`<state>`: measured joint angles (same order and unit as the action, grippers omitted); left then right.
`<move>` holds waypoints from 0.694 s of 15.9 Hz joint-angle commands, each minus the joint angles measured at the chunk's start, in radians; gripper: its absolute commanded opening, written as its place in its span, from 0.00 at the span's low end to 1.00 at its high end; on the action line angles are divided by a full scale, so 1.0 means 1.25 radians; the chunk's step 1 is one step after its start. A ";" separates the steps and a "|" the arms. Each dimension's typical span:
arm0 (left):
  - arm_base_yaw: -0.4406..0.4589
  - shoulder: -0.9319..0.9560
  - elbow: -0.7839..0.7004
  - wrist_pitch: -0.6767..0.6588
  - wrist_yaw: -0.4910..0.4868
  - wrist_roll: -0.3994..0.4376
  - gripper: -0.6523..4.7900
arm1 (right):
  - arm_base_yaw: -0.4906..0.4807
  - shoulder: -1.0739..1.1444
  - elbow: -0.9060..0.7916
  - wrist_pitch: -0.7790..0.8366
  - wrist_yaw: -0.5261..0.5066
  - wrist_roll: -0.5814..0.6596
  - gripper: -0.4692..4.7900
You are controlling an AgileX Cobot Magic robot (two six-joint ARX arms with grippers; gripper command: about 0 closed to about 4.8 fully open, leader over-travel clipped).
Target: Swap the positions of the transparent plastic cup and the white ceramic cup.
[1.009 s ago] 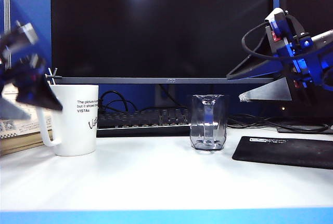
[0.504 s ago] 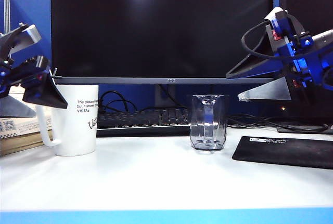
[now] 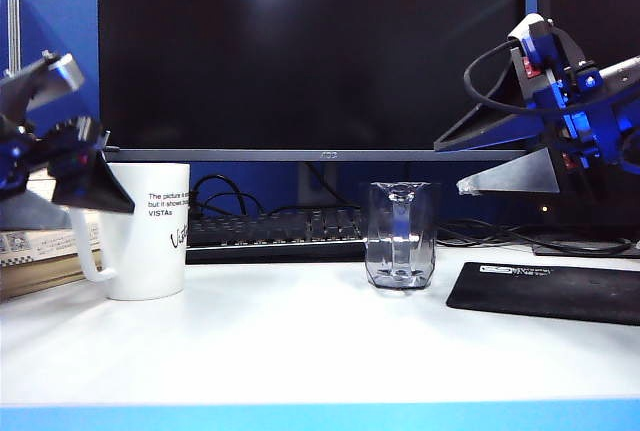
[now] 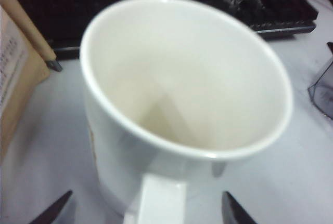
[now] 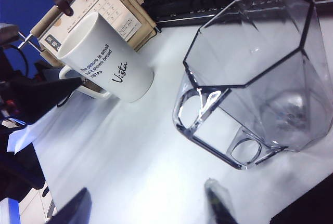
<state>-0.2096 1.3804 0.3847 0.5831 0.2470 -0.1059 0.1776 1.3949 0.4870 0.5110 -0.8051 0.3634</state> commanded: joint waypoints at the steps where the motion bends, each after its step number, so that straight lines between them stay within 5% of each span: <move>1: 0.000 0.022 0.003 0.020 0.004 -0.002 0.73 | 0.000 -0.003 0.002 0.015 -0.007 0.009 0.62; 4: 0.000 0.025 0.003 0.039 0.040 0.001 0.43 | 0.000 -0.003 0.002 0.015 -0.007 0.020 0.62; 11: 0.000 0.026 0.003 0.056 0.039 0.001 0.18 | 0.000 -0.003 0.002 0.014 -0.007 0.024 0.62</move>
<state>-0.2096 1.4155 0.3851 0.6331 0.2882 -0.1047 0.1776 1.3949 0.4870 0.5110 -0.8082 0.3923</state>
